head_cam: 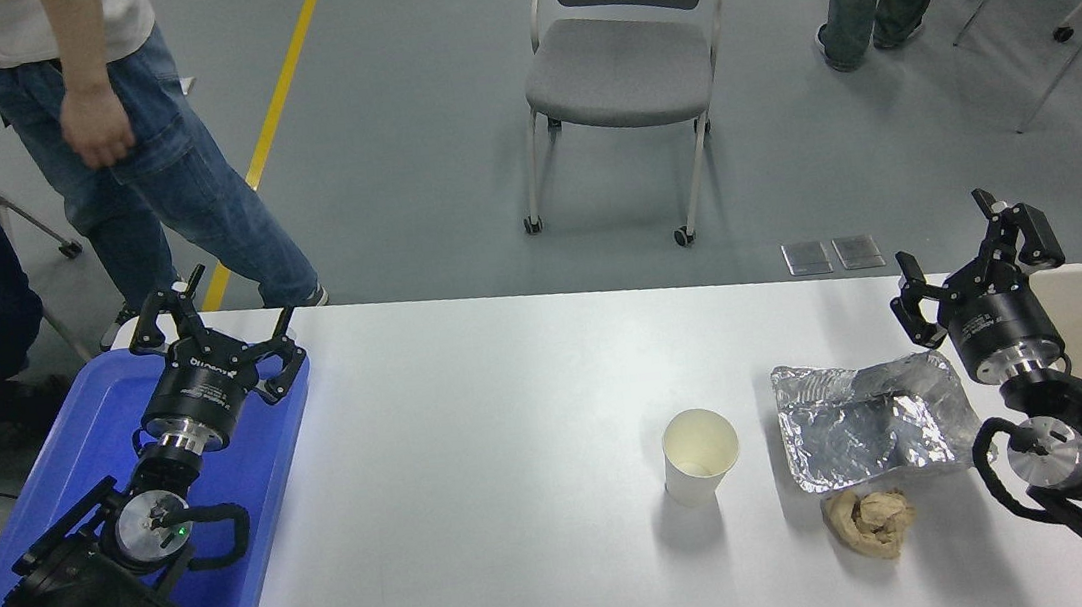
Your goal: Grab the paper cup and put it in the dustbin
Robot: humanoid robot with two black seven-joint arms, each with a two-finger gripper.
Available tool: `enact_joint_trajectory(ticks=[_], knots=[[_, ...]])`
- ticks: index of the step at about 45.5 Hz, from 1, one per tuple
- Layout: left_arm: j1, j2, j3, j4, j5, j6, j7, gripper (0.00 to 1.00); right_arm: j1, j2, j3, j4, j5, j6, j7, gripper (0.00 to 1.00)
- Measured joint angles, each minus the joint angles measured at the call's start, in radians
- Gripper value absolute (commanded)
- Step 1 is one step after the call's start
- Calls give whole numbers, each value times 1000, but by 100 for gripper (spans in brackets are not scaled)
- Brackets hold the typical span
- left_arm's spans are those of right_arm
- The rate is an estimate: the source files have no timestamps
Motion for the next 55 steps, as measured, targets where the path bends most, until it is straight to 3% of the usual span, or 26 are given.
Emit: enact_joint_trajectory(ticks=[38,55], knots=[[0,0,0,0,0,1,0,100,0,16,-1,-8,3,-2,0,100],[-1,0,0,0,0,1,0,100,1,-52,-45,-16,1,9,-2,100]])
